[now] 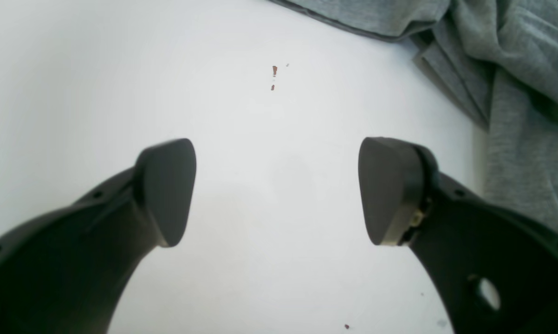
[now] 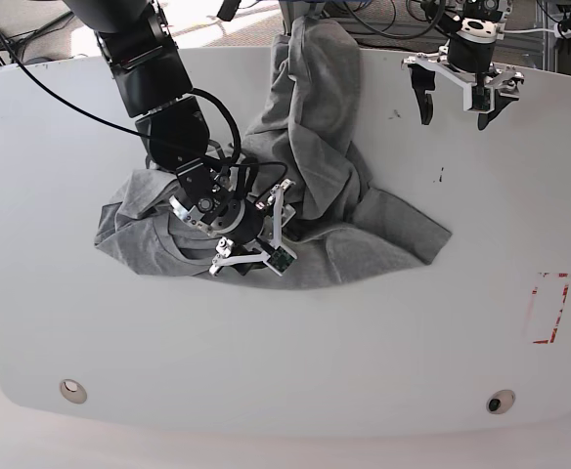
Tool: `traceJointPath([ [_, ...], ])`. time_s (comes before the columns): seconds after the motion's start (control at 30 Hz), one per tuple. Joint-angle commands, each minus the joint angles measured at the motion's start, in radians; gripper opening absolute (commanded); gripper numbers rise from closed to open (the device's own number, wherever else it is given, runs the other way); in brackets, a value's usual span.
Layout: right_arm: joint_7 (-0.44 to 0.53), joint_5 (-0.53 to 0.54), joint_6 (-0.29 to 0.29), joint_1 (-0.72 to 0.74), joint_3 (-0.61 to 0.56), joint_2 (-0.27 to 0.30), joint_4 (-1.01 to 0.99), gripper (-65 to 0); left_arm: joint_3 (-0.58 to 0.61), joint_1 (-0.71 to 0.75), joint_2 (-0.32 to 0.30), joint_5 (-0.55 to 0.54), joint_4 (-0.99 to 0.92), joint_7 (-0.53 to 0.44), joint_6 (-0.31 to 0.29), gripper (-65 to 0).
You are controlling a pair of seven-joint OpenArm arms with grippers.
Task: Fold the T-shirt properly
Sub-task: 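Close the right gripper on a fold of the shirt fabric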
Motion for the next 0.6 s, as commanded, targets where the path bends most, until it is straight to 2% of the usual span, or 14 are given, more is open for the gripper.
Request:
traceJointPath([
  [0.0, 0.026, 0.012, 0.000, 0.025, 0.003, -0.005, 0.014, -31.5, 0.001, 0.007, -0.004, -0.006, 0.016, -0.022, 0.003, -13.8],
  [0.33, 0.017, 0.012, 0.008, -0.043, 0.001, -0.005, 0.082, -31.1, 0.033, 0.006, -0.004, -0.006, 0.016, -0.022, 0.003, -13.8],
  [0.57, 0.026, 0.012, 0.008, -0.044, 0.003, -0.007, 0.005, -33.5, 0.033, 0.006, -0.003, -0.006, 0.016, -0.022, 0.003, -13.8],
])
